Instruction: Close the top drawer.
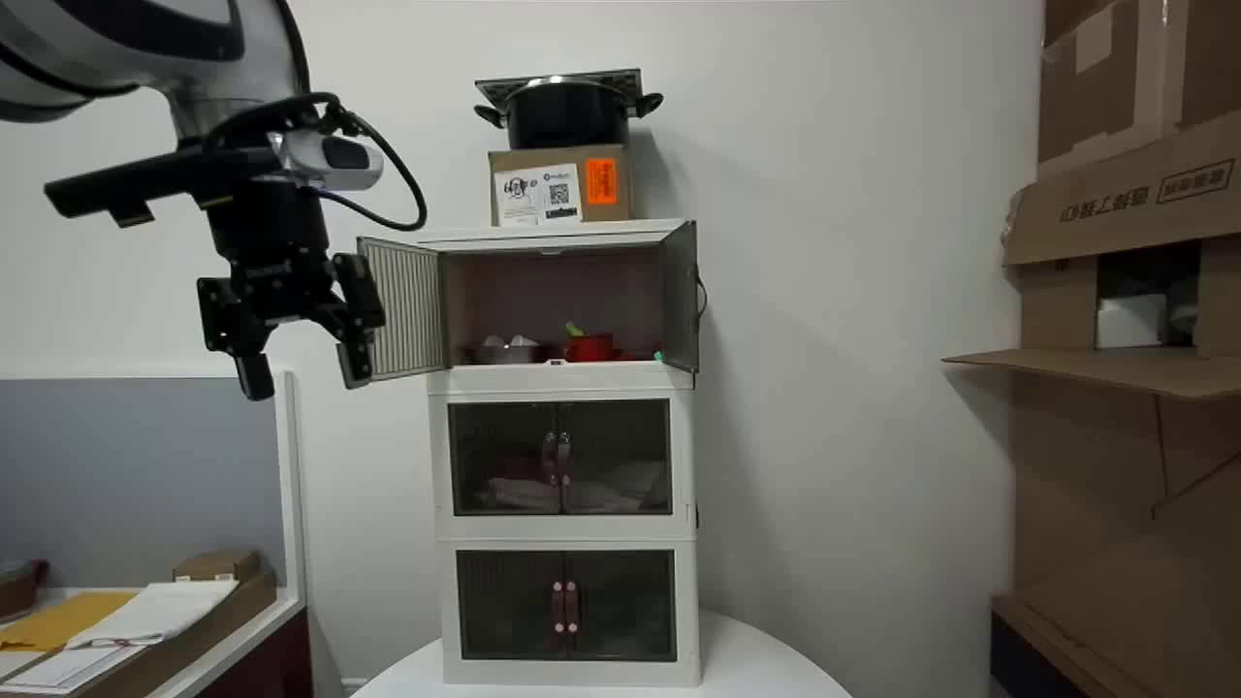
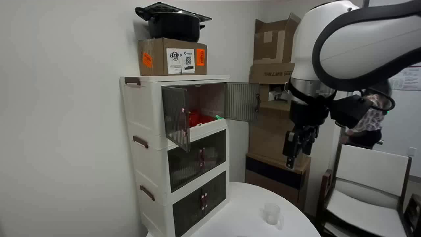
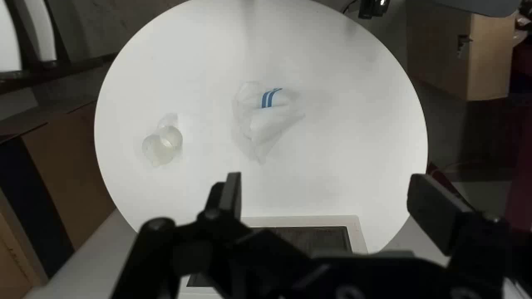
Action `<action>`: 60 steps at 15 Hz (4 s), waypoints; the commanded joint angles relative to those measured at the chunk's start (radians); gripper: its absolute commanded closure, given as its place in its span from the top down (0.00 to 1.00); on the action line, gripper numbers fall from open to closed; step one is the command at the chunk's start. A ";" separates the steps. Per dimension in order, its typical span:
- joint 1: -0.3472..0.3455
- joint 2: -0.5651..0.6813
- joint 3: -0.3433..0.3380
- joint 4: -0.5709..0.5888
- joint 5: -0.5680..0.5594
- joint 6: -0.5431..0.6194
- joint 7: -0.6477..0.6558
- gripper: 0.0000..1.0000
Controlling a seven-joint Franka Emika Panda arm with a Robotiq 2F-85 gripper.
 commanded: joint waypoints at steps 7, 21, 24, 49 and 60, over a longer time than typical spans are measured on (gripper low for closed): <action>0.009 0.006 -0.011 0.007 0.005 -0.003 0.011 1.00; 0.034 0.267 -0.015 0.435 0.092 -0.009 0.028 1.00; 0.064 0.382 0.042 0.573 0.131 -0.036 0.066 1.00; 0.055 0.799 0.153 0.944 -0.286 0.098 0.655 1.00; 0.036 0.808 0.128 0.832 -0.763 0.394 1.139 1.00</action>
